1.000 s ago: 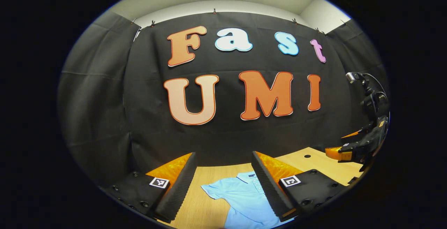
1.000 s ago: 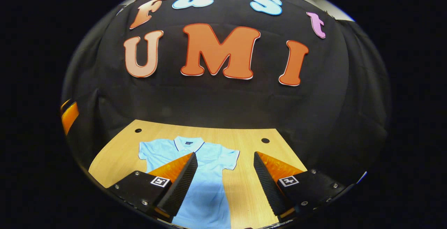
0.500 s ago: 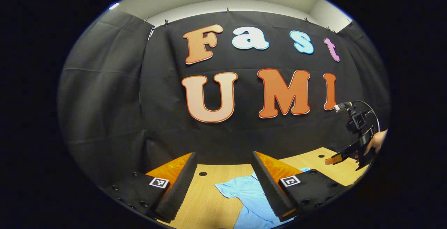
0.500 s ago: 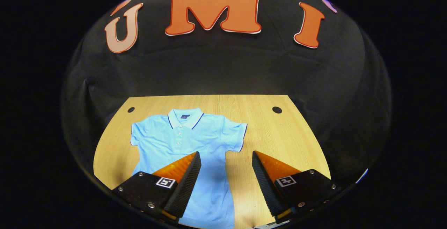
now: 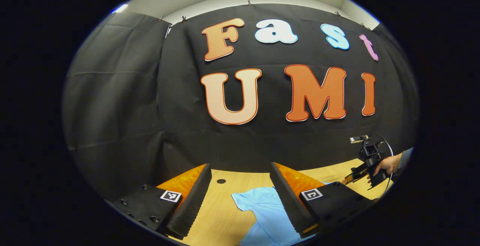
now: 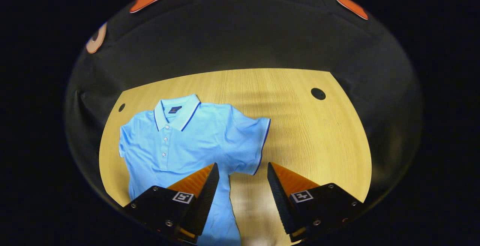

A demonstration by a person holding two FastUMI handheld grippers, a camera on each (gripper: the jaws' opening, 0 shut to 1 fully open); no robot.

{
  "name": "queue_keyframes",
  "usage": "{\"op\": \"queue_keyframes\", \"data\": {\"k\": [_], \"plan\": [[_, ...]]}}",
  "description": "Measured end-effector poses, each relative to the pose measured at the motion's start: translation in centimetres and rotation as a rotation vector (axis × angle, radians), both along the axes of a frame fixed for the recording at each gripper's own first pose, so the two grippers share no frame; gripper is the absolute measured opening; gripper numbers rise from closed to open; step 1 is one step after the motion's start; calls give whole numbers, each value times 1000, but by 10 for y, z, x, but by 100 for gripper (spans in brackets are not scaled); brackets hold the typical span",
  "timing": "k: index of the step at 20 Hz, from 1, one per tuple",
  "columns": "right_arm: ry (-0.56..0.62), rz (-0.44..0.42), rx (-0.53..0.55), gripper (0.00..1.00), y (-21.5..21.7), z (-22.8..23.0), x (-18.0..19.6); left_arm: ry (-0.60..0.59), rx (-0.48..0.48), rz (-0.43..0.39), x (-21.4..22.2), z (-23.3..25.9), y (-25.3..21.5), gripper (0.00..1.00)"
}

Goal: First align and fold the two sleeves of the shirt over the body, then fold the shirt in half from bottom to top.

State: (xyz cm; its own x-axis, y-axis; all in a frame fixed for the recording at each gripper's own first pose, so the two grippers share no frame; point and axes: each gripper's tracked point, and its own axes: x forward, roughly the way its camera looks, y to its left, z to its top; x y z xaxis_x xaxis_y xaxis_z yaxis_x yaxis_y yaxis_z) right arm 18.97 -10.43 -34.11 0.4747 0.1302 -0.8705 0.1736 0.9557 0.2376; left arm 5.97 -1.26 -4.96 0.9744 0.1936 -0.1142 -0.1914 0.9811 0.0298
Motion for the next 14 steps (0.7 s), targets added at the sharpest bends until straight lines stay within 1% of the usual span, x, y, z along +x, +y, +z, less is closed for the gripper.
{"op": "queue_keyframes", "data": {"k": [1, 2, 3, 4, 7, 10, 11, 13, 14], "plan": [[39, -10, -7, 79, -9, -17, 9, 10, 9, 9, 1, 0, -3, 100], [60, -10, -14, 78, -12, -27, 13, 21, 17, 14, 3, 0, -7, 100], [98, -7, -28, 72, -17, -43, 19, 34, 26, 18, 7, -2, -11, 100], [118, 0, -35, 78, -18, -52, 23, 44, 34, 19, 9, -2, -15, 100], [187, 9, -49, 78, -21, -81, 26, 57, 61, 7, 15, 1, -32, 100], [222, 23, -52, 78, -14, -98, 27, 64, 74, -7, 20, 3, -47, 100], [239, 16, -45, 77, -12, -99, 28, 69, 76, -11, 21, 2, -52, 100], [240, -11, -27, 61, -6, -99, 31, 77, 78, -10, 21, 1, -58, 100], [231, -16, -15, 35, -4, -98, 33, 80, 77, -8, 21, 1, -59, 100]]}}
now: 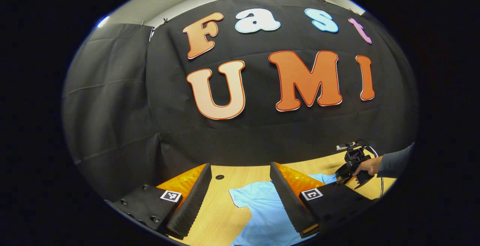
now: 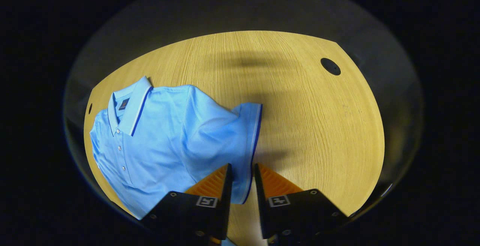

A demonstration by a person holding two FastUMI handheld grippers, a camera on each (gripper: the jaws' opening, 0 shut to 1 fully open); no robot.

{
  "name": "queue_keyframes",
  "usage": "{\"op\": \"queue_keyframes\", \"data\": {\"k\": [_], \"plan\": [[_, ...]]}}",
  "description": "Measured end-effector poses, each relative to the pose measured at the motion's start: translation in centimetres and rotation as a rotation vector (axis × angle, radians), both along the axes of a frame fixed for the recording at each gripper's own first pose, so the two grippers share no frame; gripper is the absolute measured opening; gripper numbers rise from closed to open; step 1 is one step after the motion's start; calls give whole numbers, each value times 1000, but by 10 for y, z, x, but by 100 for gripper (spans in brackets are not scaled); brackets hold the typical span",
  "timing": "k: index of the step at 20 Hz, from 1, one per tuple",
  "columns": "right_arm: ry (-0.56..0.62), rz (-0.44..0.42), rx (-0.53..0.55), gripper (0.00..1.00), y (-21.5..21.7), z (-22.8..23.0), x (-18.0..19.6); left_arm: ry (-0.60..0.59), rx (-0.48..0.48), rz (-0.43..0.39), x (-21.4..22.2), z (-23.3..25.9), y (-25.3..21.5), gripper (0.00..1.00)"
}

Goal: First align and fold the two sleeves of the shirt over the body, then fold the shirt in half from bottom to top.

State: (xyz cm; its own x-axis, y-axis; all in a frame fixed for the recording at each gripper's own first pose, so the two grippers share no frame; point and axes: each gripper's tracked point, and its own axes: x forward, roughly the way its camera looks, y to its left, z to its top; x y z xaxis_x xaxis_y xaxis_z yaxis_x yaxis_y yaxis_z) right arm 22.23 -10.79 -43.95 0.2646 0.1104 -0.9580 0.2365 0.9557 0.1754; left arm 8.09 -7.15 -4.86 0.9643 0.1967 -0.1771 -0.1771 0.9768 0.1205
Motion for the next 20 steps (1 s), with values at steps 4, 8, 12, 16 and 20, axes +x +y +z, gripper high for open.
{"op": "queue_keyframes", "data": {"k": [4, 8, 12, 16, 20], "plan": [[-82, -16, 150, 4, 16, 24, 11, 12, 13, 5, -1, -4, 2, 100], [-211, 13, 238, 4, 46, 69, 25, 2, 8, 9, 4, -8, 15, 100], [-280, 83, 249, 3, 88, 93, 32, 42, -37, -1, 14, -39, 35, 100], [-303, 90, 291, 25, 137, 114, 28, 74, -109, -78, 41, -72, 61, 100], [-349, 74, 183, 39, 127, 134, 16, 199, -216, -155, 82, -122, 90, 100]]}}
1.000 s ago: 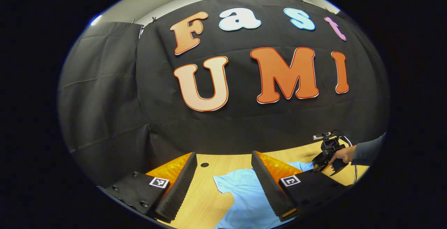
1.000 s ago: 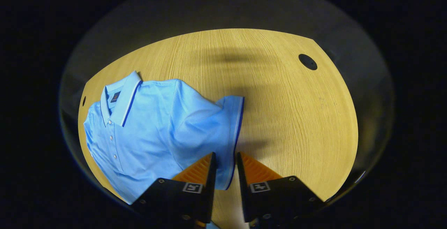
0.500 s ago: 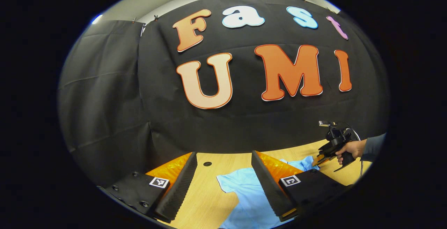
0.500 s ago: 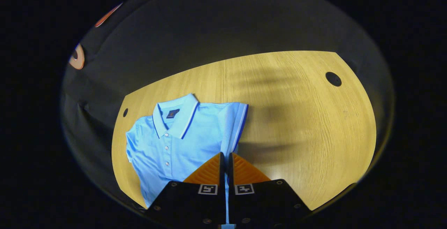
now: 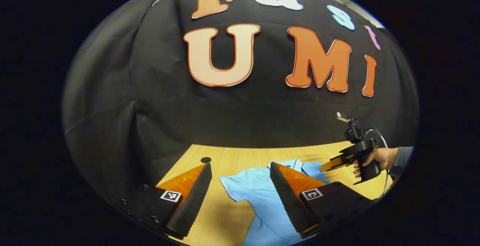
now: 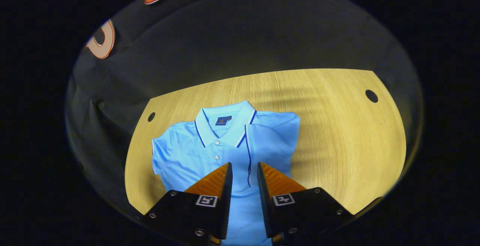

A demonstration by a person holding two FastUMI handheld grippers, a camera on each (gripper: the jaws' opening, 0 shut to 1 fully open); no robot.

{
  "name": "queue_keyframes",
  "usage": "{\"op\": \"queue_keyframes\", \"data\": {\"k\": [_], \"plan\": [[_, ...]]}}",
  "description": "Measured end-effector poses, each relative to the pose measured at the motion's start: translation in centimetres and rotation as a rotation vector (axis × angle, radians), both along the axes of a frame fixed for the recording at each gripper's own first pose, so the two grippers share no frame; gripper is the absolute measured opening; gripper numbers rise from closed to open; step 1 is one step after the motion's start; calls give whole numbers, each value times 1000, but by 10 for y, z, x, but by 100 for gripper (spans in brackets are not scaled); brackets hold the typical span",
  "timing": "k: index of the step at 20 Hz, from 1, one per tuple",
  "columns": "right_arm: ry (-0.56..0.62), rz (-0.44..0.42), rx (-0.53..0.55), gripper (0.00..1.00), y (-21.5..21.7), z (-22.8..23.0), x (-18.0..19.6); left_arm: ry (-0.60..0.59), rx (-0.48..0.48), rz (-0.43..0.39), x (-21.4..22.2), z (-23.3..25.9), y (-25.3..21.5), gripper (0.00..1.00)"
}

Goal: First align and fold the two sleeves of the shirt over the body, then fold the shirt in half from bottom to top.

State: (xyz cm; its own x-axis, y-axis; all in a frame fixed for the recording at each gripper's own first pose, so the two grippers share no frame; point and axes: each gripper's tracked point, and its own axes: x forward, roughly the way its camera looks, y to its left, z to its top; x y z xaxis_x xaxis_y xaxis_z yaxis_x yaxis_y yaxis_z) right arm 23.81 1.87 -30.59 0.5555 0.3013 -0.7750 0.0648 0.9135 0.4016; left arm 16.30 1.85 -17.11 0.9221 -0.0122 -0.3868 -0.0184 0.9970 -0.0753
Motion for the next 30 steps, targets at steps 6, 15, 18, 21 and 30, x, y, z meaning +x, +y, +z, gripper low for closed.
{"op": "queue_keyframes", "data": {"k": [6, 15, 18, 21, 30], "plan": [[-130, -104, -40, 62, -23, 37, -27, 263, -109, -89, 53, -98, 18, 97], [-208, -192, -163, 95, -52, 61, -108, 646, -132, -59, 113, -236, 21, 98], [-222, -208, -175, 96, -59, 67, -128, 720, -104, -42, 119, -261, 19, 98], [-221, -239, -180, 98, -69, 68, -151, 790, -47, -17, 122, -284, 23, 97], [-190, -328, -175, 98, -92, 55, -194, 785, -42, -64, 135, -290, -5, 10]]}}
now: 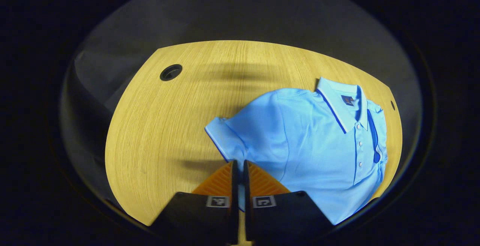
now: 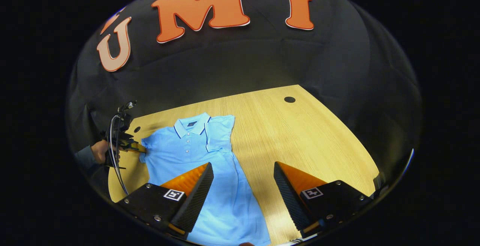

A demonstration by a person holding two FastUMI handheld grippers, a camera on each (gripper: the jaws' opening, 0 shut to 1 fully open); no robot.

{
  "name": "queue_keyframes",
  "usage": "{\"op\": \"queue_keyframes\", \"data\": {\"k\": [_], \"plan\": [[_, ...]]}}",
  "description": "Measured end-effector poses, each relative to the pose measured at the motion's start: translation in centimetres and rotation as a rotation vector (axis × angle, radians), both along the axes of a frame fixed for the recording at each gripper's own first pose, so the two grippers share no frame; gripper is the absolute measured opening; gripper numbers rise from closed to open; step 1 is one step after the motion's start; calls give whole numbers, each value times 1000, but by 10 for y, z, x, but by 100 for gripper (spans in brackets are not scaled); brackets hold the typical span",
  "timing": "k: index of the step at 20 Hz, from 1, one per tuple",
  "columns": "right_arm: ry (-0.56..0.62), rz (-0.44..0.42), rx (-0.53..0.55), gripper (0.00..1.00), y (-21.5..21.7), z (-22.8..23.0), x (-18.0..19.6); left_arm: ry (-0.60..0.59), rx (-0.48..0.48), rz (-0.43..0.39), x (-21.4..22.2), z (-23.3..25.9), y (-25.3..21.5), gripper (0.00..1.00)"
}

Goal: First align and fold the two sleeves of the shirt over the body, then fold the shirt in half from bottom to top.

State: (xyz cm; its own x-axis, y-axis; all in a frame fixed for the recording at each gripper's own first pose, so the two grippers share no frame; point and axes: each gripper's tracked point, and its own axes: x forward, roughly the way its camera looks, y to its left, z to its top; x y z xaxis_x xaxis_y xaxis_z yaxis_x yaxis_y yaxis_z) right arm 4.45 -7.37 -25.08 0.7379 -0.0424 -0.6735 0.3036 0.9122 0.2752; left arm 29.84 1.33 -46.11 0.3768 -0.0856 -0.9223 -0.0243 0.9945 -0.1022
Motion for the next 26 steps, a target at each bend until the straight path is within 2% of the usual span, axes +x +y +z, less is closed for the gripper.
{"op": "queue_keyframes", "data": {"k": [2, 6, 11, 13, 15, 16, 17, 19, 21, 24, 25, 26], "plan": [[-1, -6, 4, 98, -1, -1, -5, -69, -19, -32, 10, 18, -13, 8], [17, -7, 0, 98, -2, -6, -14, -179, -24, -161, 25, 63, -48, 8], [45, -30, 13, 98, 1, -13, -32, -219, -53, -303, 28, 80, -108, 8], [52, -44, 22, 98, 2, -12, -42, -223, -123, -364, 22, 84, -141, 10], [64, -54, 23, 98, 4, -14, -53, -216, -225, -427, 8, 92, -175, 18], [65, -55, 21, 98, 4, -13, -55, -224, -258, -441, 4, 96, -184, 27], [69, -54, 21, 98, 3, -13, -58, -234, -283, -459, -3, 103, -189, 30], [74, -42, 23, 98, 5, -15, -66, -260, -266, -470, -16, 111, -184, 41], [81, -4, 36, 98, 8, -23, -76, -282, -235, -455, -41, 123, -166, 73], [104, 62, 56, 98, 13, -35, -89, -308, -204, -382, -81, 140, -138, 95], [105, 80, 58, 98, 16, -36, -93, -307, -203, -358, -93, 143, -132, 100], [115, 109, 74, 98, 21, -40, -103, -298, -193, -318, -121, 147, -119, 99]]}}
